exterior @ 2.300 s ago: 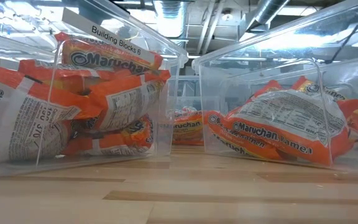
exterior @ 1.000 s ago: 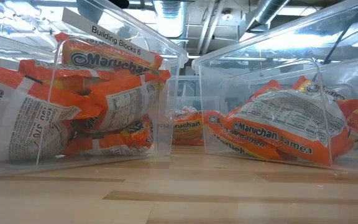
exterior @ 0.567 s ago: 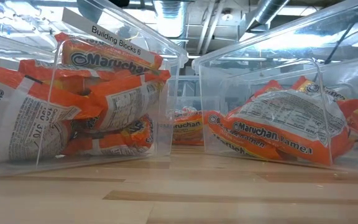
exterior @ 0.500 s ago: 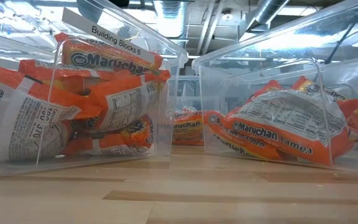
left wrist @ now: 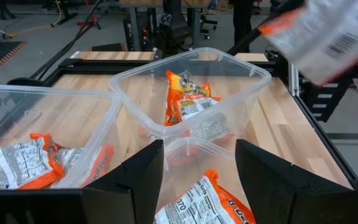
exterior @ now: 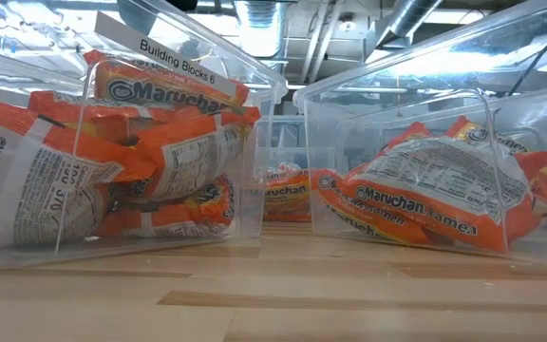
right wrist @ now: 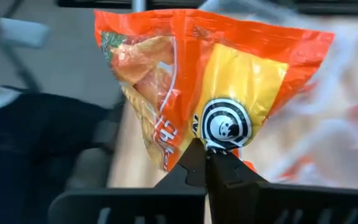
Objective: Sort Maruchan noodles
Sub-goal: Put the noodle pack into the bottom right transparent bin, then return to Home Position
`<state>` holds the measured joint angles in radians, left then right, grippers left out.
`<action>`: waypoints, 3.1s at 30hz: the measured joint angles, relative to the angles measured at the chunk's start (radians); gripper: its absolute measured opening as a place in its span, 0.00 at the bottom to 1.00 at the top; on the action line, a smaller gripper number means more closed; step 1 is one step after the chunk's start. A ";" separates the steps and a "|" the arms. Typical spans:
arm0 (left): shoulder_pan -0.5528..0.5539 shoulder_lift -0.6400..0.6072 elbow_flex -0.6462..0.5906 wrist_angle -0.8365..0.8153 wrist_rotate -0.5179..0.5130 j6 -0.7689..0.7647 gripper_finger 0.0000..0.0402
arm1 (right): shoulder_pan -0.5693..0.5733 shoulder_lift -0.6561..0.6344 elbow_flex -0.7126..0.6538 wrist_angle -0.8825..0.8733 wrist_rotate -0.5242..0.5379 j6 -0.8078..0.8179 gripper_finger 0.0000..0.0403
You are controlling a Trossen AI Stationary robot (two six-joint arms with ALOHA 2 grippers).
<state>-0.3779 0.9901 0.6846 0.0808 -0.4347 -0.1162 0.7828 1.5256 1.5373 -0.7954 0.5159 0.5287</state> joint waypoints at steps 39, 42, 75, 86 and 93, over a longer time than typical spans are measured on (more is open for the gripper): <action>-0.080 -0.167 -0.036 -0.140 -0.288 0.132 0.46 | -0.203 -0.041 -0.124 -0.521 -0.126 0.302 0.56; -0.002 -0.181 -0.036 -0.176 -0.287 0.183 0.46 | -0.211 -0.041 -0.124 -0.529 -0.123 0.261 0.58; 0.169 -0.703 -0.648 0.164 0.132 0.123 0.00 | -0.215 -0.359 -0.123 -0.574 0.122 0.219 0.02; 0.168 -0.859 -0.673 0.097 0.185 0.121 0.00 | -0.105 -0.535 -0.361 -0.417 0.235 0.222 0.02; 0.169 -0.875 -0.674 0.086 0.198 0.137 0.00 | -0.050 -0.804 -0.709 -0.022 0.329 0.085 0.02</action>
<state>-0.2092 0.1154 0.0109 0.1669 -0.2366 0.0206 0.7329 0.7219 0.8281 -0.8179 0.8448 0.6141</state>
